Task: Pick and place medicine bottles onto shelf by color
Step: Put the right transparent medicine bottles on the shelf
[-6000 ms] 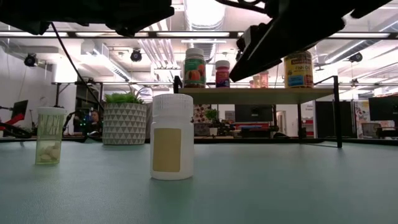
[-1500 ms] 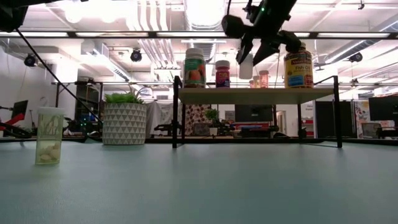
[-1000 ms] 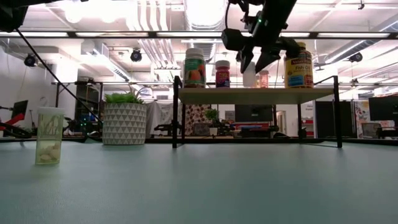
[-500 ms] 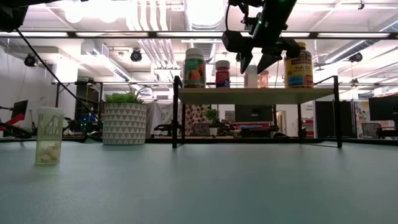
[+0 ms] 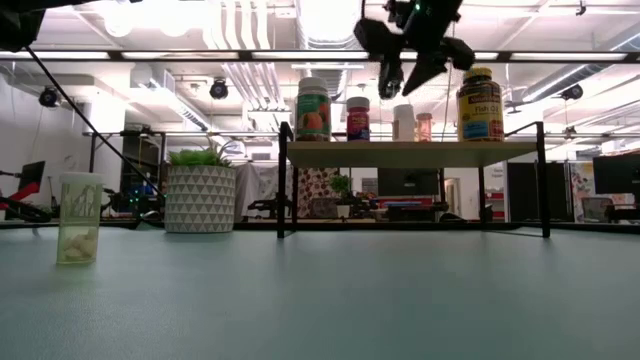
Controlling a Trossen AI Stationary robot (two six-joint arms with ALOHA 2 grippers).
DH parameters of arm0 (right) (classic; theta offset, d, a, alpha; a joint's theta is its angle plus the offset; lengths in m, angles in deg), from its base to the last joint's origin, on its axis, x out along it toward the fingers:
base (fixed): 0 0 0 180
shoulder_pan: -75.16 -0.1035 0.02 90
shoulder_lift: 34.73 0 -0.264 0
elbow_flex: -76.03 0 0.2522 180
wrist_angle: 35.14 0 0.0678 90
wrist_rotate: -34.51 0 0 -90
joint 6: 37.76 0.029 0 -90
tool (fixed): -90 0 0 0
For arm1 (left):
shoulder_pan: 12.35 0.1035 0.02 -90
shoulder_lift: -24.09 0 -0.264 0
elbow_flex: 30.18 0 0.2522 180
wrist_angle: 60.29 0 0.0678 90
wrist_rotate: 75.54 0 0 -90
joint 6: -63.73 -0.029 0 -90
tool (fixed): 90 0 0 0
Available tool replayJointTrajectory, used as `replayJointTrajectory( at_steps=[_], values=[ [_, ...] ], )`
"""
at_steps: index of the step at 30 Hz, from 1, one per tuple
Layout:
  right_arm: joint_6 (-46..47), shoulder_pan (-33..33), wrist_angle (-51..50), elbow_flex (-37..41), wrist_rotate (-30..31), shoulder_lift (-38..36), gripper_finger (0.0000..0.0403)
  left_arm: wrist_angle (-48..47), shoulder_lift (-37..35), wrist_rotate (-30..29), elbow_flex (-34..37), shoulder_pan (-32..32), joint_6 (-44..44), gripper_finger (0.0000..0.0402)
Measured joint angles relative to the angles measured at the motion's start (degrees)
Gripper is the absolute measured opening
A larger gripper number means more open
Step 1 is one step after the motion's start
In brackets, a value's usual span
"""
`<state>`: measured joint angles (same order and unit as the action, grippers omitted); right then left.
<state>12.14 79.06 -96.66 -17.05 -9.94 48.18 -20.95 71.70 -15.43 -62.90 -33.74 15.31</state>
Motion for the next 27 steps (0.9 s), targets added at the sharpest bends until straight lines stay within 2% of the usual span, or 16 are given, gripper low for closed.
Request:
replayJointTrajectory(
  at_steps=[2, 6, 11, 13, 19, 23, 27],
  values=[
    [-3.5, 0.0, -0.3, -1.9, -2.8, -0.3, 0.0205, 0.0, 0.0, 0.0, 0.0, 0.0, 0.0, 0.0185],
    [-12.1, 0.5, -2.7, -7.8, -13.4, -0.5, 0.0202, 0.0, 0.0, 0.0, 0.0, 0.0, 0.0, 0.0185],
    [-21.6, 3.8, -15.4, -18.7, -27.2, 1.5, 0.0151, 0.0, 0.0, 0.0, 0.0, 0.0, 0.0, 0.0185],
    [-26.1, 5.4, -21.7, -23.2, -29.4, 3.2, 0.0121, 0.1, 0.0, 0.0, 0.0, 0.0, 0.0, 0.0185],
    [-51.0, 10.7, -36.6, -33.7, -36.0, 9.4, 0.0023, 0.5, 0.0, 0.2, 0.0, 0.0, 0.0, 0.0185],
    [-59.1, 13.3, -40.7, -35.6, -36.9, 13.5, 0.0011, 0.5, 0.0, 0.2, -0.2, 0.0, -0.4, 0.0185],
    [-61.8, 15.3, -40.5, -35.7, -37.0, 15.7, 0.0009, 0.5, 0.0, 0.2, -0.2, 0.0, -0.4, 0.0185]
  ],
)
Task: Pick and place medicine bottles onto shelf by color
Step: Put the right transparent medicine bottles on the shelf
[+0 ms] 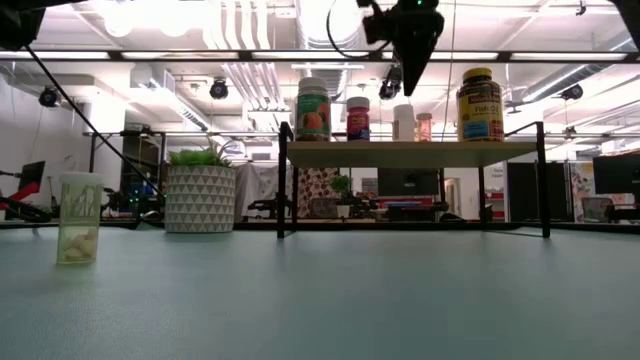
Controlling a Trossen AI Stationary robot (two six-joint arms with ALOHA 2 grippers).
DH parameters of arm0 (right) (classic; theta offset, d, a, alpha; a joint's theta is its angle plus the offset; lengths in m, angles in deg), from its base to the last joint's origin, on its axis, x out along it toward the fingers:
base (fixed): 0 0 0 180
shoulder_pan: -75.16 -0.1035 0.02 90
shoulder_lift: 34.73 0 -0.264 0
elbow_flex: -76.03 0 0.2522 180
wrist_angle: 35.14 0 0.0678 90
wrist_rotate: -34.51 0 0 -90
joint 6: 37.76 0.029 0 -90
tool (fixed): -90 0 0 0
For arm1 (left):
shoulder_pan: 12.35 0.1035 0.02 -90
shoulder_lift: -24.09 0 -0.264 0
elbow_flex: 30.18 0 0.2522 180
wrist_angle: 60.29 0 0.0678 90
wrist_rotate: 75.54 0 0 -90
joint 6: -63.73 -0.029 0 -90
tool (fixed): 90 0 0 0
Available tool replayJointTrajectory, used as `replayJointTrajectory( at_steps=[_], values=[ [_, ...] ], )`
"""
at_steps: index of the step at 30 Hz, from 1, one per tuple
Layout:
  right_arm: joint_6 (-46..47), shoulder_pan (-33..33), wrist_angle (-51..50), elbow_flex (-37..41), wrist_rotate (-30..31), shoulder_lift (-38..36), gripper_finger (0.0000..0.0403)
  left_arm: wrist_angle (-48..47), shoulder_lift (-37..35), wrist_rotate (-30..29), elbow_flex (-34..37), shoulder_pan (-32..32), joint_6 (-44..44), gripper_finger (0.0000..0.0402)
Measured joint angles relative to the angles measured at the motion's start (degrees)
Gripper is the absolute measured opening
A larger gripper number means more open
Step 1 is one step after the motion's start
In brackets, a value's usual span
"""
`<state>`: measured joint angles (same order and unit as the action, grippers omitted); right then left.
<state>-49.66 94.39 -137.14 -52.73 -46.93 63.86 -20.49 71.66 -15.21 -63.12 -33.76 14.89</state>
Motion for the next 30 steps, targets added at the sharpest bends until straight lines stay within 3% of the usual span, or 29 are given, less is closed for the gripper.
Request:
replayJointTrajectory(
  at_steps=[30],
  values=[
    [1.0, 0.6, 3.8, 0.8, -1.8, 3.1, 0.0008, 0.0, 0.0, -0.3, 0.0, 0.0, -1.4, 0.0185]
  ],
)
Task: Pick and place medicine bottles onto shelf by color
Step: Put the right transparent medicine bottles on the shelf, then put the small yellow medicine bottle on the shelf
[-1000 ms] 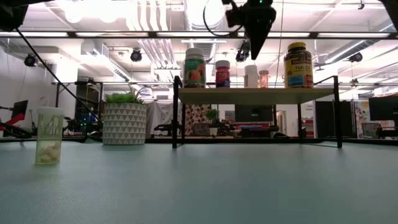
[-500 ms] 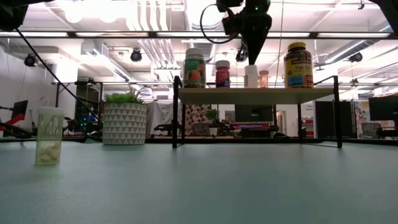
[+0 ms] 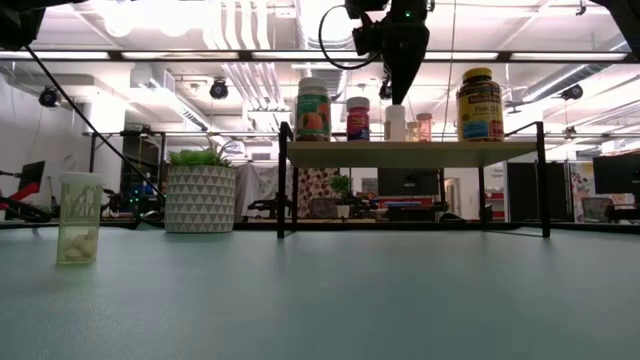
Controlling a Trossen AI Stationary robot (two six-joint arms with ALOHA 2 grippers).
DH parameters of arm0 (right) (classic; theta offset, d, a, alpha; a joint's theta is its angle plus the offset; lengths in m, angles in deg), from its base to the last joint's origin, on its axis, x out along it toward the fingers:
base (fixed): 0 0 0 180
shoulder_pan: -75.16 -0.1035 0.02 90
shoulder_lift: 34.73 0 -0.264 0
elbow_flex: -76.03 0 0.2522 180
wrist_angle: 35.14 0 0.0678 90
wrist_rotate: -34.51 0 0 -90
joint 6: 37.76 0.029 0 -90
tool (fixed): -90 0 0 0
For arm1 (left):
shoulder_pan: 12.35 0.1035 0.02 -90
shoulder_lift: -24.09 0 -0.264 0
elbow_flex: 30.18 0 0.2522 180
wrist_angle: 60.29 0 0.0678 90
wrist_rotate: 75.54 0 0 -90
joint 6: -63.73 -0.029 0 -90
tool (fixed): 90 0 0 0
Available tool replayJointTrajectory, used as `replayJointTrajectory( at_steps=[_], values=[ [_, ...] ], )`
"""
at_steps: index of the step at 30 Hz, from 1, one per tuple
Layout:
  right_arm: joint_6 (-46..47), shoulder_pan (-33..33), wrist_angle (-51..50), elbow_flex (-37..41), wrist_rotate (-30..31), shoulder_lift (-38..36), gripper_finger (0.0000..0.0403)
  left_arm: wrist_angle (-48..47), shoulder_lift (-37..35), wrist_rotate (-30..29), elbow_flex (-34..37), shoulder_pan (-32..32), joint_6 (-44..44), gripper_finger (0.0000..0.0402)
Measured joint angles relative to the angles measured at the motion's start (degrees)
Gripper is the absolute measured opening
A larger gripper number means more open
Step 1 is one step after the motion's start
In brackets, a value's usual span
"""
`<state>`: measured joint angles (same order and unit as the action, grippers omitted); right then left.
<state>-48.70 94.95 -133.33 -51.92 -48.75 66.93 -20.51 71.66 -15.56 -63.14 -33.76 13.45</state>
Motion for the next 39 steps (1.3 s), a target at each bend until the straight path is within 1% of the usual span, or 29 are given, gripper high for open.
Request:
replayJointTrajectory(
  at_steps=[10, 16, 19, 22, 25, 29, 31, 34, 39],
  values=[
    [-0.1, 0.0, 0.1, 0.1, 1.7, -0.4, 0.0008, 0.0, 0.0, 0.1, 0.0, 0.0, 0.0, 0.0185],
    [2.0, -0.4, 0.5, 0.2, 2.2, -3.2, 0.0008, 0.0, 0.0, 0.1, 0.0, 0.0, 0.1, 0.0185],
    [3.6, -2.1, 1.3, 0.5, 2.1, -5.7, 0.0008, 0.0, 0.0, 0.2, 0.0, 0.0, 0.4, 0.0185],
    [4.6, -5.9, 4.4, 3.0, 1.9, -8.9, 0.0008, 0.0, 0.2, 0.5, 0.0, 0.0, 2.5, 0.0185],
    [5.1, -11.2, 8.9, 8.1, 1.8, -13.1, 0.0008, 0.0, 1.1, 0.5, 0.0, 0.0, 10.2, 0.0185],
    [7.0, -18.8, 18.0, 18.1, 1.8, -19.8, 0.0008, -0.6, 4.8, 1.5, 0.1, 0.0, 19.7, 0.0185],
    [7.1, -22.4, 25.2, 24.6, 1.8, -23.3, 0.0008, -0.6, 7.1, 2.1, -0.2, 0.0, 24.7, 0.0185],
    [5.4, -27.0, 38.9, 35.6, 1.8, -28.4, 0.0008, -0.5, 10.7, 2.2, -1.1, 0.0, 32.1, 0.0185],
    [0.8, -31.7, 60.4, 52.2, 1.8, -34.1, 0.0008, -0.5, 15.6, 2.2, -3.8, 0.0, 40.4, 0.0185]
  ],
)
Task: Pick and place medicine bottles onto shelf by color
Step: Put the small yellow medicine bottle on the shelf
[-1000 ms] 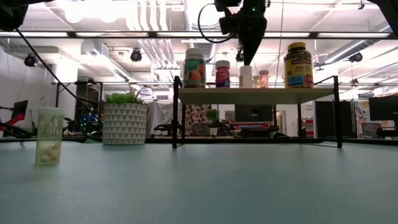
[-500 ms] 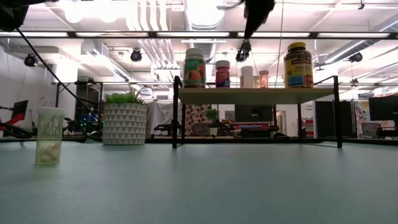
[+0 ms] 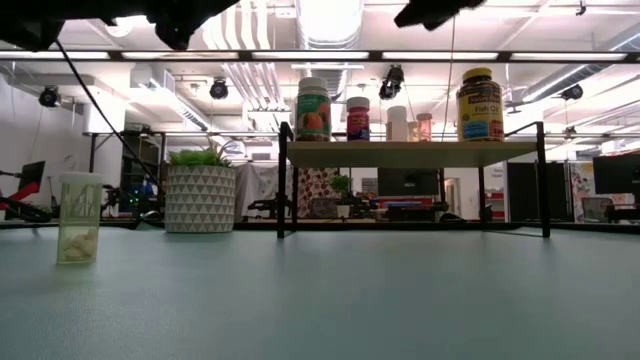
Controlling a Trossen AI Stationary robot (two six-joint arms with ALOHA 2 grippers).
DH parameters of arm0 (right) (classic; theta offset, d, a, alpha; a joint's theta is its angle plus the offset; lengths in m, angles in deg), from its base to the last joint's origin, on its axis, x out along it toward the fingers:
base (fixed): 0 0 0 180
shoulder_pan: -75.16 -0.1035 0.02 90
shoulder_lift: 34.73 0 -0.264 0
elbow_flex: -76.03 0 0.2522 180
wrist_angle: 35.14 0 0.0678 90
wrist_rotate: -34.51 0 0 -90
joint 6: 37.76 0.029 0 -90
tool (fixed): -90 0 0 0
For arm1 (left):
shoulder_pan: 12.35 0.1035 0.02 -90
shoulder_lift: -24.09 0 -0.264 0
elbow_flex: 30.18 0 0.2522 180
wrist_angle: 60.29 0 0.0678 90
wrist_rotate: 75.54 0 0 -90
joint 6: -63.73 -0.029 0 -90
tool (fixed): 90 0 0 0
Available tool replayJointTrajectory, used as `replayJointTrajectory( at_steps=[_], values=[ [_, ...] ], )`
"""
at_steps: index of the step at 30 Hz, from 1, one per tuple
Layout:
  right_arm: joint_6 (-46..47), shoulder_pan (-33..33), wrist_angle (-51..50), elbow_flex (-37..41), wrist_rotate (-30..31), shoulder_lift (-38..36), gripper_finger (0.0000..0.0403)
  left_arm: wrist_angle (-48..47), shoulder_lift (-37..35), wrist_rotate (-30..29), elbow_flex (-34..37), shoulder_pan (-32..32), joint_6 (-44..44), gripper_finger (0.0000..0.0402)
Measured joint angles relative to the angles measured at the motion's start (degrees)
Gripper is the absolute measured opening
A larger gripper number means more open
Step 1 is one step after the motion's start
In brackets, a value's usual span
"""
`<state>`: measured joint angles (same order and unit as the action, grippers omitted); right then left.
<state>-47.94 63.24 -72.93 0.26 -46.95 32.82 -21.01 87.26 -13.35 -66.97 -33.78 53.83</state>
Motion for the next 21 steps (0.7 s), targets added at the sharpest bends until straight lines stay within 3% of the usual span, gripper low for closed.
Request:
replayJointTrajectory(
  at_steps=[6, 10, 13, 17, 21],
  values=[
    [-4.0, -2.1, 19.3, 14.5, -0.1, -3.3, 0.0008, -1.8, 3.2, -0.1, -4.7, -0.2, 5.3, 0.0185],
    [-4.0, -2.2, 25.2, 19.8, -1.3, -5.2, 0.0008, -14.8, 2.3, -1.3, -9.5, -0.3, 12.7, 0.0185],
    [-4.4, -2.2, 26.8, 22.1, -3.1, -7.0, 0.0008, -32.4, 1.5, -2.6, -15.5, -0.5, 21.0, 0.0185],
    [-4.4, -2.3, 26.7, 24.3, -3.1, -9.6, 0.0008, -66.2, 3.7, -2.0, -27.1, -1.7, 37.8, 0.0185],
    [-3.9, -2.4, 26.8, 25.5, -3.1, -11.9, 0.0008, -95.8, 11.4, 4.5, -38.2, -3.3, 52.1, 0.0185]
  ],
)
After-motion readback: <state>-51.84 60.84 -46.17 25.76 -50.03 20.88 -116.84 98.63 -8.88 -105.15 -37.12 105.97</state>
